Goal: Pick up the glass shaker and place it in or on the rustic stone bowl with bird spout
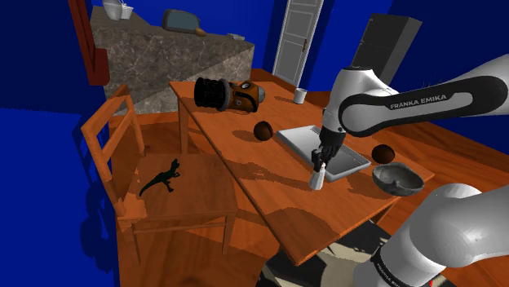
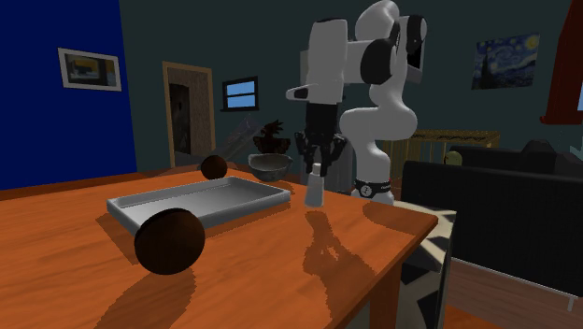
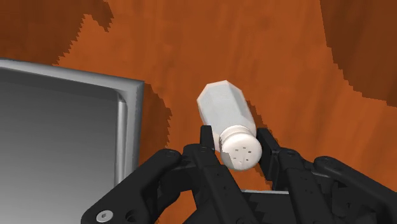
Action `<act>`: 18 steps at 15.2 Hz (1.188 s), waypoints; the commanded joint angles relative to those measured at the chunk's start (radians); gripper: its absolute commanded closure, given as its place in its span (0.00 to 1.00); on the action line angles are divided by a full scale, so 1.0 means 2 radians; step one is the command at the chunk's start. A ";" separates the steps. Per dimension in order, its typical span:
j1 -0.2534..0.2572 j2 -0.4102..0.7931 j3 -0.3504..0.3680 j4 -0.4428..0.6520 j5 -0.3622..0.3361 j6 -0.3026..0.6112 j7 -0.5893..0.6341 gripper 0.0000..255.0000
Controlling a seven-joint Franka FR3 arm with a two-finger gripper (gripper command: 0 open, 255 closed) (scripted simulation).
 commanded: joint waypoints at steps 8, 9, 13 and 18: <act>0.003 -0.032 0.001 0.041 0.005 -0.073 -0.006 1.00; 0.003 -0.034 0.001 0.047 0.006 -0.081 -0.007 1.00; 0.003 -0.042 0.002 0.069 0.008 -0.111 -0.010 1.00; 0.004 -0.048 0.003 0.099 0.009 -0.147 -0.013 1.00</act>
